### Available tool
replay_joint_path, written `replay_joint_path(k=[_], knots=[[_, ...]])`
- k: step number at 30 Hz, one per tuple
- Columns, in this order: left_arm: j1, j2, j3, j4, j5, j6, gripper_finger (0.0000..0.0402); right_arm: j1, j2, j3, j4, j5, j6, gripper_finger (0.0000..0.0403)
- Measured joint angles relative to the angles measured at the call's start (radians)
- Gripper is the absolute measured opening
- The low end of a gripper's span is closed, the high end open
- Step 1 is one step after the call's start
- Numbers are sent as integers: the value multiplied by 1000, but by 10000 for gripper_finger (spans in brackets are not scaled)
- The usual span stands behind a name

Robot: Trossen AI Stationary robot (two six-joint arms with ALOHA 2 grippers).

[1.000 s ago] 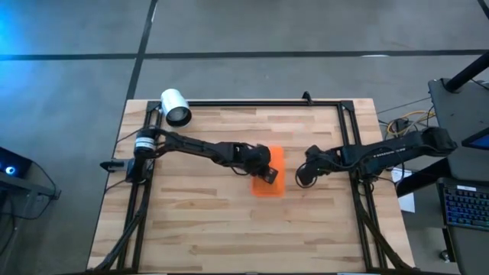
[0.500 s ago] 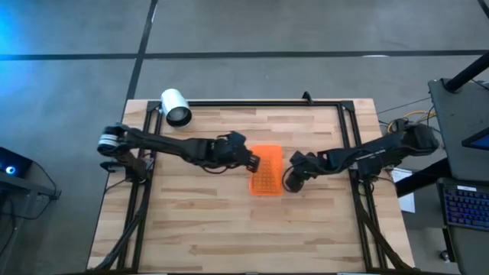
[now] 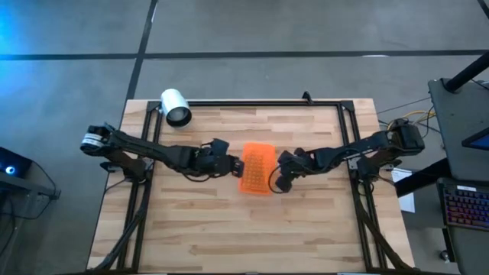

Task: Pick & place school supplies into a supply box
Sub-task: Close the orange supply box, then return to Home Position

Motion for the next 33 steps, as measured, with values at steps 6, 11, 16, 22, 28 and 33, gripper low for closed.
replay_joint_path(k=[6,11,16,22,28,33], knots=[[-16,-48,-47,7,-25,49,0,27,-124,14,-146,187,47,34],[-21,-92,-78,262,141,355,0,27,-321,4,-146,172,-60,34],[2,-129,-140,496,288,575,0,28,-540,-31,-146,147,-114,33],[61,-231,-222,334,258,463,0,27,-778,-39,-282,277,43,34],[48,-345,-312,439,273,381,0,28,-975,-42,-311,276,134,33],[60,-416,-514,949,551,601,0,36,-1048,-71,-195,114,-161,34]])
